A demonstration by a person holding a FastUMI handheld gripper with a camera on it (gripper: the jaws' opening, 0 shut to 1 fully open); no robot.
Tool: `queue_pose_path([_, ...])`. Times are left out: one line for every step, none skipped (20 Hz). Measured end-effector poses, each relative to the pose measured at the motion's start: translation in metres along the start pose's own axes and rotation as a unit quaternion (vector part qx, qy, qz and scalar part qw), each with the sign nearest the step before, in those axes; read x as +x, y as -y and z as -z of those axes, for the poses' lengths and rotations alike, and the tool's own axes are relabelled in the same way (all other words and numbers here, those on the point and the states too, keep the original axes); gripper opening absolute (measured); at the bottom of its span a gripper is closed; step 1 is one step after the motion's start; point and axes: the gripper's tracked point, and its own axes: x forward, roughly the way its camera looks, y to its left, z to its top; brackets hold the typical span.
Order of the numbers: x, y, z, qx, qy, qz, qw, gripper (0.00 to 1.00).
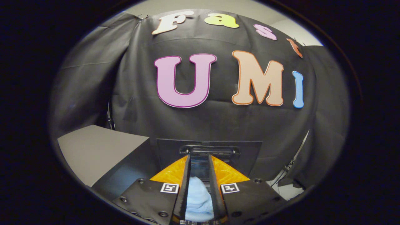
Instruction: Put the clothes into the washing machine and then close the washing machine lid.
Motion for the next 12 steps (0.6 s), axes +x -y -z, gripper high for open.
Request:
queue_pose_path([-0.001, 0.000, 0.001, -0.002, -0.001, -0.001, 1.000, 0.35])
queue_pose_path([-0.001, -0.001, 0.003, -0.002, -0.001, -0.002, 1.000, 0.35])
queue_pose_path([-0.002, -0.001, 0.003, -0.002, -0.001, -0.003, 1.000, 0.35])
queue_pose_path([-0.003, -0.002, 0.004, -0.002, -0.002, -0.005, 1.000, 0.35])
queue_pose_path([-0.002, -0.003, 0.003, -0.002, -0.002, -0.006, 1.000, 0.35])
queue_pose_path([-0.002, -0.004, 0.004, -0.003, -0.003, -0.007, 1.000, 0.35])
queue_pose_path([-0.001, -0.004, 0.004, -0.003, -0.003, -0.007, 1.000, 0.35])
queue_pose_path([0.000, -0.004, 0.002, -0.002, -0.004, -0.008, 1.000, 0.35])
queue_pose_path([0.002, -0.005, 0.001, 0.001, -0.003, -0.009, 1.000, 0.35])
queue_pose_path([0.005, -0.005, 0.000, 0.005, -0.004, -0.009, 1.000, 0.35])
queue_pose_path([0.008, -0.006, -0.002, 0.010, -0.004, -0.010, 1.000, 0.35])
queue_pose_path([0.013, -0.008, -0.005, 0.015, -0.003, -0.010, 1.000, 0.35])
